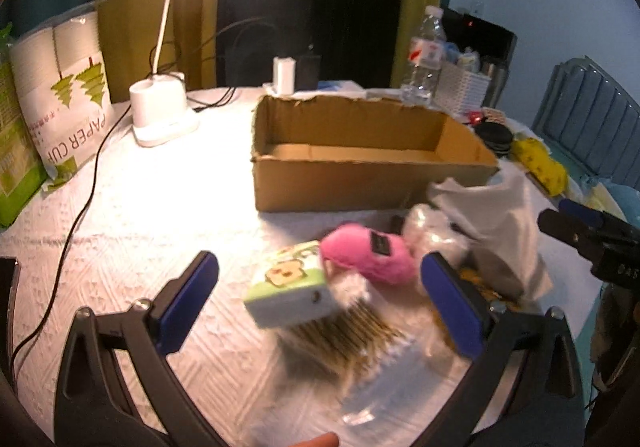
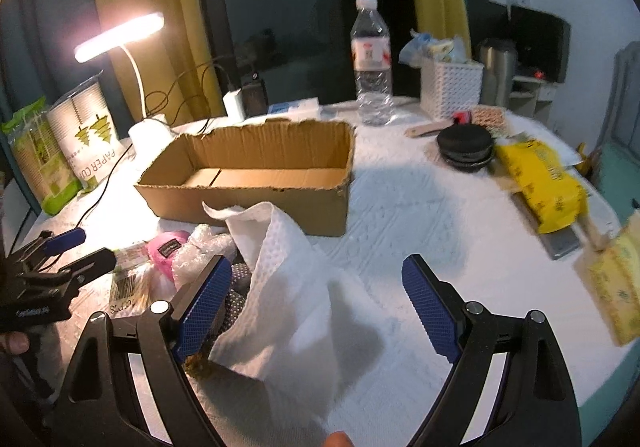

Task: Organize soft objects
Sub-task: 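Grasp the green-and-white tissue pack with the left tool while the right tool grasps the white paper towel, then carry the tissue pack into the cardboard box and release while the right tool drops the towel there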

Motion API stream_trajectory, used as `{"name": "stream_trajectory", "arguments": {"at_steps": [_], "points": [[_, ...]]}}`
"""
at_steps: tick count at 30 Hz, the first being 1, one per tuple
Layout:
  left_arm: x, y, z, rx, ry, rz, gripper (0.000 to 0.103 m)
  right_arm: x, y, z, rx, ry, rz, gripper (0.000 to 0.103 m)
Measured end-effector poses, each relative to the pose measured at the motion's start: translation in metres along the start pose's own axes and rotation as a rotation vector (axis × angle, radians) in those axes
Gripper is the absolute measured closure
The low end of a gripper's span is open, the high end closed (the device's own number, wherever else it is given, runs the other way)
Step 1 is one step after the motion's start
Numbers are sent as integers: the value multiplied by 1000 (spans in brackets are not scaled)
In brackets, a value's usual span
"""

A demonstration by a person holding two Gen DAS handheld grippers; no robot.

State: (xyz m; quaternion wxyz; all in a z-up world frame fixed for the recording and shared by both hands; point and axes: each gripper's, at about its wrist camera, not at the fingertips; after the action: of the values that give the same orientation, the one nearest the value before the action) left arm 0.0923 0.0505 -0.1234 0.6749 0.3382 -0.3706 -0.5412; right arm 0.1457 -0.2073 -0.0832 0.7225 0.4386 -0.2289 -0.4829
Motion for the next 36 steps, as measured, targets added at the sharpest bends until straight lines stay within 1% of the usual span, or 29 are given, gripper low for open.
{"name": "stream_trajectory", "arguments": {"at_steps": [2,4,5,8,10,11,12,13,14,15,16,18,21,24,32,36], "points": [[-6,0,-7,-22,1,11,1,1,1,-9,-12,14,-3,15],[-10,0,-16,-54,-3,18,2,2,1,-15,-22,39,-12,25],[-12,-1,-20,-67,-2,19,2,1,1,-19,-29,44,-11,27],[-14,1,-29,-95,-10,23,13,0,1,-27,-47,63,-17,29],[-16,1,-32,-105,3,20,14,-2,1,-31,-56,83,-19,40],[-16,1,-34,-110,4,20,21,-3,1,-32,-62,87,-15,44],[-16,0,-35,-118,-1,19,35,-4,1,-34,-63,89,-9,56],[-16,-1,-37,-128,-6,21,40,-5,1,-35,-64,91,-7,66],[-17,-1,-39,-137,-10,26,48,-5,1,-35,-65,93,-5,69],[-17,-2,-39,-141,-10,26,52,-6,1,-35,-64,98,-2,74],[-18,-2,-38,-137,-10,23,52,-6,2,-34,-61,102,3,85],[-19,-1,-37,-136,-32,36,54,-8,4,-31,-53,104,11,95],[-21,0,-32,-130,-50,52,55,-8,9,-24,-27,109,16,98],[-22,4,-24,-110,-63,60,56,-11,17,-16,2,108,34,99],[-23,31,9,-4,-69,64,56,-14,48,11,99,107,65,99],[-18,50,19,48,-82,46,56,-14,64,19,142,112,73,99]]}}
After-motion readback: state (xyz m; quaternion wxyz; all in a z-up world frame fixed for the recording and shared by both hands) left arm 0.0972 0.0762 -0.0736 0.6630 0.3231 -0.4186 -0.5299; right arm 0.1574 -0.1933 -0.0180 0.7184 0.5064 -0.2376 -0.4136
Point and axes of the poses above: each gripper's, at about its wrist camera, not at the fingertips, and z roughly against the way its jaws point, x to its right, y to its top, and after that the axes turned 12 degrees about x, right-handed
